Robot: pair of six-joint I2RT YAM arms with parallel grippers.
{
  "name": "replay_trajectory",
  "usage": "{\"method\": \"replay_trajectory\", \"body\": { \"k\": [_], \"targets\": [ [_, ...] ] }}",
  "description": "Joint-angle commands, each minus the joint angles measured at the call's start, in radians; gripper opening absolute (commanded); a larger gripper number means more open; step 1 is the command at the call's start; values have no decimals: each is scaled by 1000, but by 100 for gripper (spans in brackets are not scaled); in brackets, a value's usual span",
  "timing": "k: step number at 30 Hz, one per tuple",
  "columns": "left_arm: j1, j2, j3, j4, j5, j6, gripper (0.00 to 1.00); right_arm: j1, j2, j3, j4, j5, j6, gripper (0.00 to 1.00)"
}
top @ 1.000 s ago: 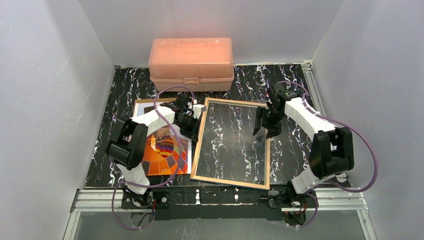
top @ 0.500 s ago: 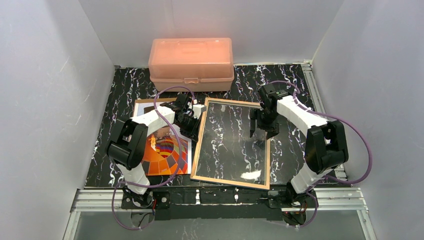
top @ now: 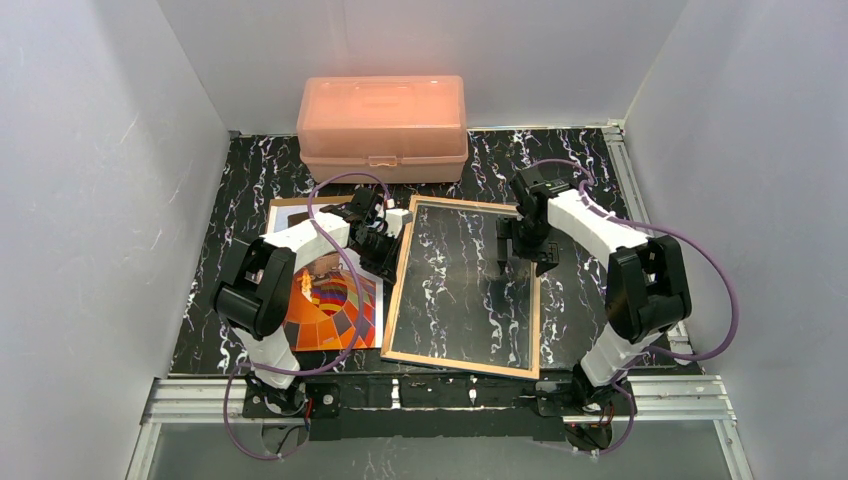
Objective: Put the photo into the frame
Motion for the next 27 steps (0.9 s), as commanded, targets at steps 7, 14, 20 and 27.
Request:
{"method": "replay_trajectory", "body": {
  "k": [7, 14, 20, 27],
  "targets": [
    [5, 1, -39, -18, -73, 36, 0, 8, 31, -5, 45, 32, -7, 95],
    [5, 0, -28, -27, -71, 35, 0, 8, 47, -4, 54, 39, -11, 96],
    [9, -3, -23, -38, -73, 39, 0, 8, 38, -41, 66, 67, -10, 96],
    [14, -5, -21, -41, -76, 41, 0, 8, 46, -108, 115, 46, -5, 95]
  ]
}}
